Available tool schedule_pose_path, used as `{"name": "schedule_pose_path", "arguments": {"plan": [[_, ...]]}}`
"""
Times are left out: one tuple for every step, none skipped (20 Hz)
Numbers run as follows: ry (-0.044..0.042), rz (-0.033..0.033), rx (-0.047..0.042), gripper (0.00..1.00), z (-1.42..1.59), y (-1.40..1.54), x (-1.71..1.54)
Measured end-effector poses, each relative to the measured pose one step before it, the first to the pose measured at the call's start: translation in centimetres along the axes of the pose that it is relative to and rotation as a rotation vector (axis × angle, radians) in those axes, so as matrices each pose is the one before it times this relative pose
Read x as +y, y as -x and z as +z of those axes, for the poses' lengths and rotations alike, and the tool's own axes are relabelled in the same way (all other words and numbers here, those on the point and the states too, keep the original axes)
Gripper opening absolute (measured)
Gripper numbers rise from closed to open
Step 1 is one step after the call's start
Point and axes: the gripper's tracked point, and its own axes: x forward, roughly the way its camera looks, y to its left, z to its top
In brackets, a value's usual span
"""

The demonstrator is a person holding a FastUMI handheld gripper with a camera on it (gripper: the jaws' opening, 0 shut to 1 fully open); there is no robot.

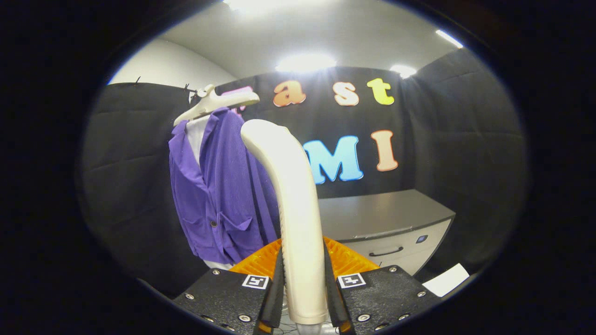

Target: Iron the clothes twice with a garment steamer, once on the left side and once on the right side.

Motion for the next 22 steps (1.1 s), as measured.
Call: {"name": "schedule_pose_path", "arguments": {"plan": [[0.00682,-0.01459,-0.04357,0.39,0.607,0.337,-0.375],[0.00158,-0.01129,-0.02475,0.39,0.14,0.168,-0.255],[0.00018,-0.00436,-0.00387,0.39,-0.294,0.056,-0.106],[-0.0013,-0.00181,0.00556,0.39,0.407,-0.227,-0.452],[-0.00505,-0.00746,-0.00103,0.4,0.027,0.059,-0.333],[0.00126,-0.01205,-0.00486,0.4,-0.105,0.065,-0.442],[0.00619,-0.01107,-0.00069,0.4,-0.215,-0.083,-0.409],[0.00326,-0.00112,0.01016,0.4,-0.502,-0.132,-0.222],[-0.00052,0.0081,0.01996,0.4,-0.623,-0.043,0.086],[-0.00157,0.00668,0.00905,0.4,-0.275,-0.121,-0.094],[0.01014,0.00109,0.00231,0.4,-0.088,0.061,-0.231],[0.01177,-0.00298,-0.00439,0.4,0.039,0.062,-0.246],[0.00294,-0.00213,-0.00358,0.4,0.035,-0.007,-0.158],[-0.00216,0.00278,-0.00261,0.4,0.148,-0.02,0.057],[-0.00017,0.00301,-0.00471,0.4,0.109,-0.02,0.138],[0.00583,0.00077,-0.00052,0.4,0.087,0.01,0.038],[0.00549,0.00077,-0.00294,0.4,0.235,-0.115,-0.006],[0.00301,0.00338,0.00497,0.4,-0.004,-0.063,0.12],[-0.00336,0.00477,0.00995,0.4,-0.08,-0.093,0.212],[-0.00263,0.00375,0.00551,0.4,0.079,-0.04,0.174],[0.00046,0.00145,0.00027,0.4,0.247,-0.056,0.182],[0.00252,0.00033,-0.0013,0.4,0.198,-0.164,0.268]]}}
